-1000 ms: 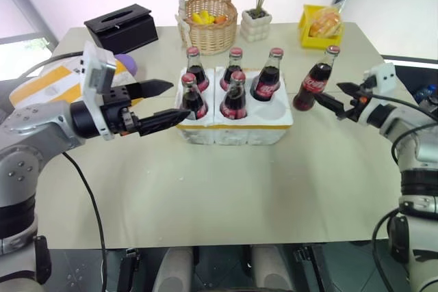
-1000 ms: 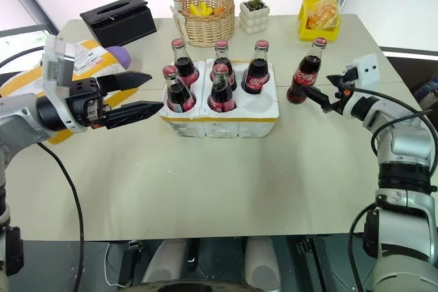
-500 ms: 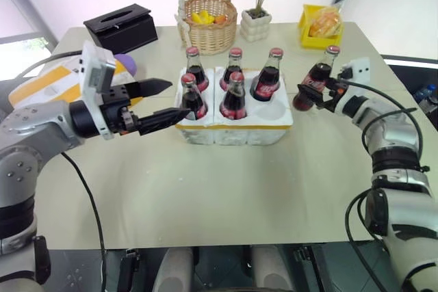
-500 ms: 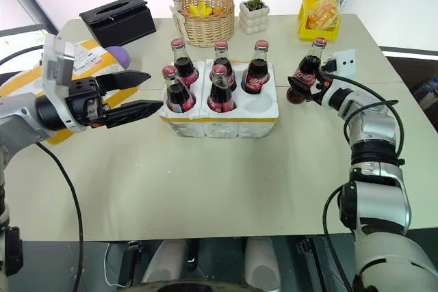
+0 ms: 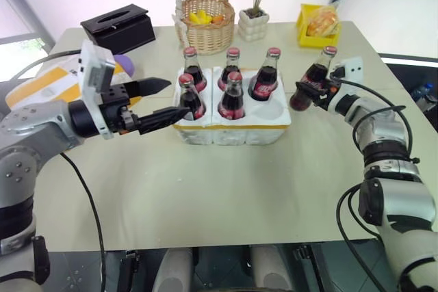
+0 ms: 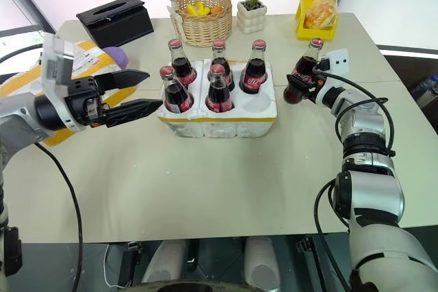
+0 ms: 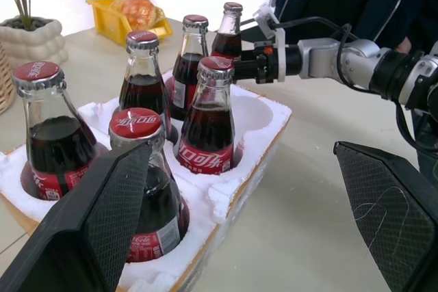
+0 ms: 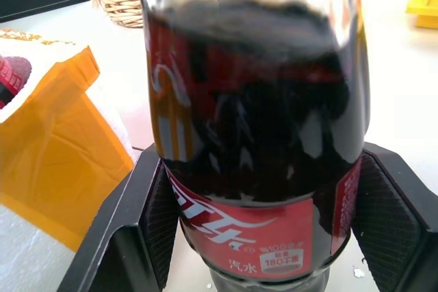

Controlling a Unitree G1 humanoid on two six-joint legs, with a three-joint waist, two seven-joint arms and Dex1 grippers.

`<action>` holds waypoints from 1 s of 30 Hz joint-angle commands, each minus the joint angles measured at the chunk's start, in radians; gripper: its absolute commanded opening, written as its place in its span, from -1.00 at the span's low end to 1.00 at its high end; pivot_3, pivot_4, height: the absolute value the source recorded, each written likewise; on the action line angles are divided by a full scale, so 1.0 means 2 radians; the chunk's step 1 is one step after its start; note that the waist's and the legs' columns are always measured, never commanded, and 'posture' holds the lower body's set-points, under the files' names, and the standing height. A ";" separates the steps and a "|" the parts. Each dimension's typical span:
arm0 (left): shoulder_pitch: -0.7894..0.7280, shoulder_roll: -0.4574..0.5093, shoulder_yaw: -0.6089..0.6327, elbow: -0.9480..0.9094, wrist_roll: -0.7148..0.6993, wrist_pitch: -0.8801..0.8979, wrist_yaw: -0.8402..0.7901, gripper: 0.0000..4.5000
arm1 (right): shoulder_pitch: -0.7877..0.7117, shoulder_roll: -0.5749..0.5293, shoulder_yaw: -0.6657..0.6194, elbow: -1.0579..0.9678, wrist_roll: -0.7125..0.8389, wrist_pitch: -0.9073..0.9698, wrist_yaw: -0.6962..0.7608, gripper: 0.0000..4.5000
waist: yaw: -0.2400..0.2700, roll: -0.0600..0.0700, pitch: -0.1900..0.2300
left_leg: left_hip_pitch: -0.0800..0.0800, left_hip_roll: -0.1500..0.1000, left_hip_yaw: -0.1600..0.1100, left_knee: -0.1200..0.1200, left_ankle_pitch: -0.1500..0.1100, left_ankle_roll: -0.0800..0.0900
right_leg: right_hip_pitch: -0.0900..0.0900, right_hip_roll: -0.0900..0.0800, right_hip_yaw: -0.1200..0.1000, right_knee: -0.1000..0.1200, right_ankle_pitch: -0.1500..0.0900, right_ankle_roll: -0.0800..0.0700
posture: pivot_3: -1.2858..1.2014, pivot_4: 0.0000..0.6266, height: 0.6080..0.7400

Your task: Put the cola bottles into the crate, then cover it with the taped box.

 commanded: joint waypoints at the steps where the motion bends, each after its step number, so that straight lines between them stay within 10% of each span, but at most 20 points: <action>1: 0.004 0.007 0.021 -0.017 -0.015 -0.002 0.002 1.00 | -0.010 -0.044 -0.019 -0.085 0.028 0.022 0.043 0.24 | 0.000 0.000 0.000 | 0.000 0.000 0.000 0.000 0.000 0.000 | 0.000 0.000 0.000 0.000 0.000 0.000 | 0.03 -0.52 1.00; 14: 0.017 0.000 0.019 -0.018 -0.015 -0.011 0.004 1.00 | 0.014 -0.110 -0.027 -0.380 0.192 0.259 0.176 0.24 | -0.002 0.002 0.001 | 0.000 0.000 0.000 0.000 0.000 0.000 | -0.001 0.000 0.000 0.001 -0.001 -0.002 | 0.03 -0.52 1.00; 30: 0.026 0.008 0.032 -0.032 -0.025 -0.006 0.014 1.00 | 0.062 -0.056 0.101 -0.391 0.085 0.142 0.178 0.24 | 0.002 0.002 0.001 | -0.001 0.000 0.000 0.000 0.000 0.000 | -0.001 0.000 0.000 0.000 0.000 0.000 | 0.03 -0.52 1.00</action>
